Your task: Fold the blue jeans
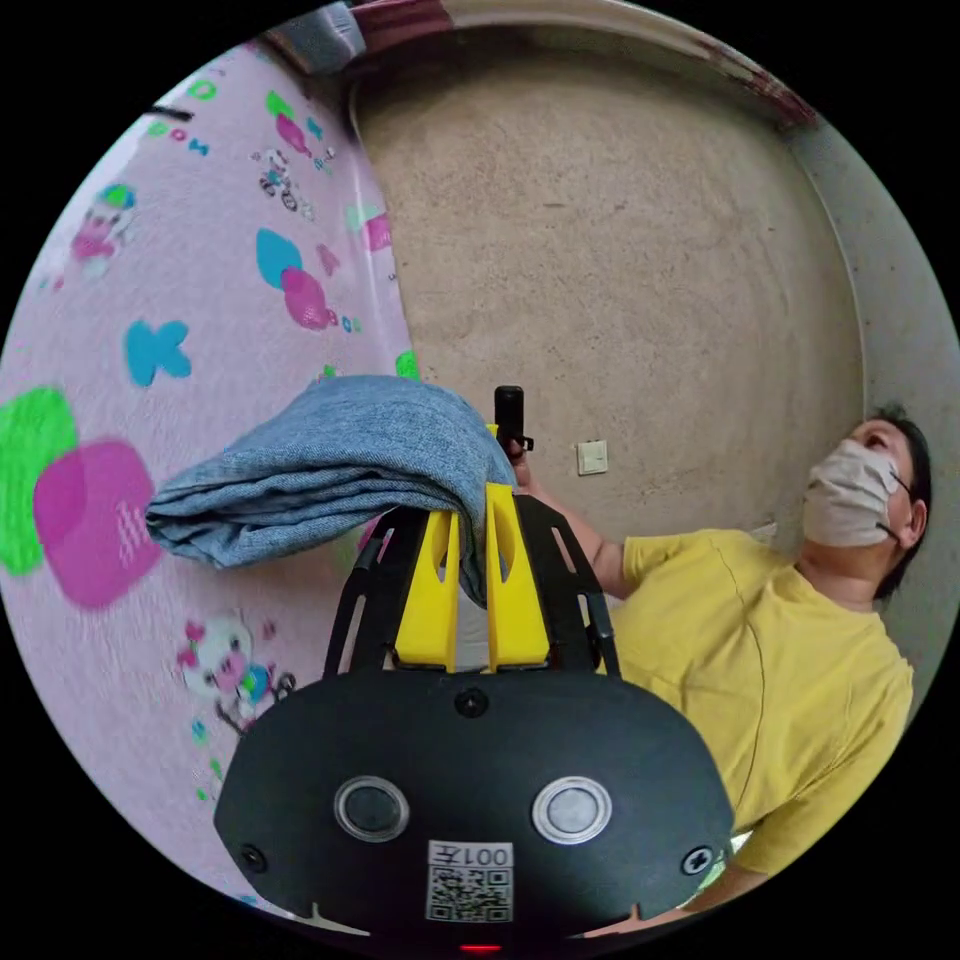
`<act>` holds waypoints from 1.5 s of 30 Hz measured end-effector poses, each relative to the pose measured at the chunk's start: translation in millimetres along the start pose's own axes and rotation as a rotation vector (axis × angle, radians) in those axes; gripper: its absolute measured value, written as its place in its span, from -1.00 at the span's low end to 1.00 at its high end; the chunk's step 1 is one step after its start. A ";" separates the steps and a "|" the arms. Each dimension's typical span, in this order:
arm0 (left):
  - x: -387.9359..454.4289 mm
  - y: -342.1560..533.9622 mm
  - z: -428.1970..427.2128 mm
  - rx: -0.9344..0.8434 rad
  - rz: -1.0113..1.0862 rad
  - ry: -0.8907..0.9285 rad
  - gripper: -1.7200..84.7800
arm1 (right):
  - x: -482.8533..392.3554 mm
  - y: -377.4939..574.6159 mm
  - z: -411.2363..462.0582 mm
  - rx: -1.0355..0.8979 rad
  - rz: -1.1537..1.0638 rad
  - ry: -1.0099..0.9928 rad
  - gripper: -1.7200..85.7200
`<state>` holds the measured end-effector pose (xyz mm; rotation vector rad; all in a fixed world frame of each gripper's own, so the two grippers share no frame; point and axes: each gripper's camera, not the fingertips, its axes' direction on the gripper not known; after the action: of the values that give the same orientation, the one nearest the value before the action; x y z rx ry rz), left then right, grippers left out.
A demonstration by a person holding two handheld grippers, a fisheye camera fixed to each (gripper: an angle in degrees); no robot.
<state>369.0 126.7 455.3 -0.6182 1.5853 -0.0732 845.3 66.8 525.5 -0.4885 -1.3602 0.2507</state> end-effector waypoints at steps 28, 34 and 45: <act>-211.8 -419.8 138.9 -0.035 -0.093 -0.211 -0.91 | 221.9 -199.9 -183.0 0.159 0.107 0.440 -0.79; -158.5 -386.5 86.2 0.242 -0.045 -0.305 -0.97 | 124.9 -165.8 -164.0 0.348 -0.103 0.809 -0.91; -132.7 -402.7 175.8 0.052 -0.053 -0.515 -0.99 | 149.9 -185.9 -83.2 0.072 0.011 0.913 -0.95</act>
<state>668.9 -103.4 715.7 -0.5823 1.0660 0.0062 936.8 -44.5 733.3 -0.4637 -0.4569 0.0613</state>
